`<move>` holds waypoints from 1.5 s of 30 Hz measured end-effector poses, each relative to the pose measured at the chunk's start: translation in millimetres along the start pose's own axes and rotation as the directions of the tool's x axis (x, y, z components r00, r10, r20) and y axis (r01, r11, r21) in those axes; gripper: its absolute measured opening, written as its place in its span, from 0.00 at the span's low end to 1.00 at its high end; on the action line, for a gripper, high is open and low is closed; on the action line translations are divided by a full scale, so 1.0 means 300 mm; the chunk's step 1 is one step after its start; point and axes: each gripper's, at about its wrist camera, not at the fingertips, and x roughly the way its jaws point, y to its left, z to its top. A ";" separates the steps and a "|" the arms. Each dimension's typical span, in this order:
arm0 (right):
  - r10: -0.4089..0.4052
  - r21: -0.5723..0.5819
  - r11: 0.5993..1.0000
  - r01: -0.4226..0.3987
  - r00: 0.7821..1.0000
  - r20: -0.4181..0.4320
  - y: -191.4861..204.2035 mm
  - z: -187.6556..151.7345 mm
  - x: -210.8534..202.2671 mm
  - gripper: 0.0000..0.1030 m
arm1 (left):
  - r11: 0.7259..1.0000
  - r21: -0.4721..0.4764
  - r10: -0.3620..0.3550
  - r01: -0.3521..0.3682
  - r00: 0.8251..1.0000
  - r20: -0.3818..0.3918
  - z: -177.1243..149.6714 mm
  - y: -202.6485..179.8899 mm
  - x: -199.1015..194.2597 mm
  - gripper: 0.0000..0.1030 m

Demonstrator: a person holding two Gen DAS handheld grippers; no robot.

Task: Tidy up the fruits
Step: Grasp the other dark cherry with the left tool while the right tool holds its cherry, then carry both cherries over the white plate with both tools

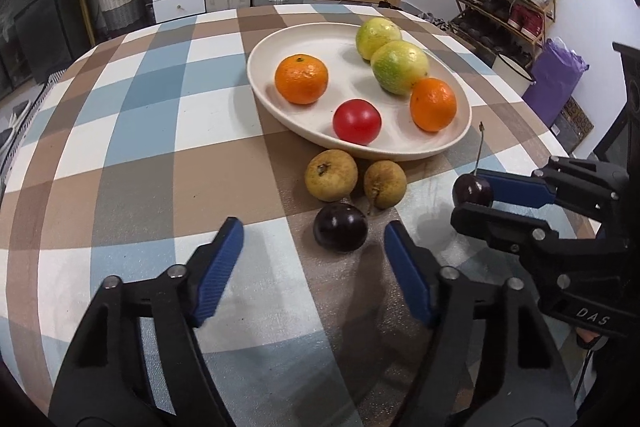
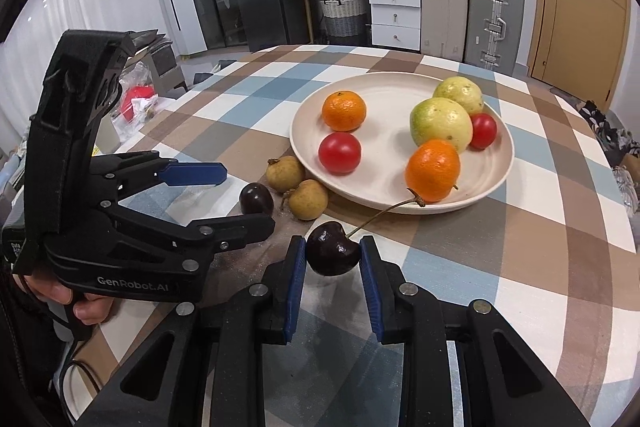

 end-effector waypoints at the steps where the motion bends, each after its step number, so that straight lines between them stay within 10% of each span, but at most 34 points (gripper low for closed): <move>1: -0.001 0.002 1.000 0.001 1.000 0.003 -0.003 0.000 -0.005 0.27 | 1.000 0.009 0.001 -0.001 1.000 0.001 0.002 -0.005 0.001 0.55; 8: -0.020 0.031 0.999 0.019 0.999 0.028 -0.023 -0.004 -0.038 0.27 | 0.997 0.075 -0.010 0.010 1.000 0.000 -0.002 -0.048 -0.002 0.24; 45: -0.059 0.109 0.993 0.047 0.993 0.101 -0.166 0.093 -0.123 0.27 | 0.997 0.016 -0.075 0.073 0.982 0.171 0.168 -0.083 -0.139 0.24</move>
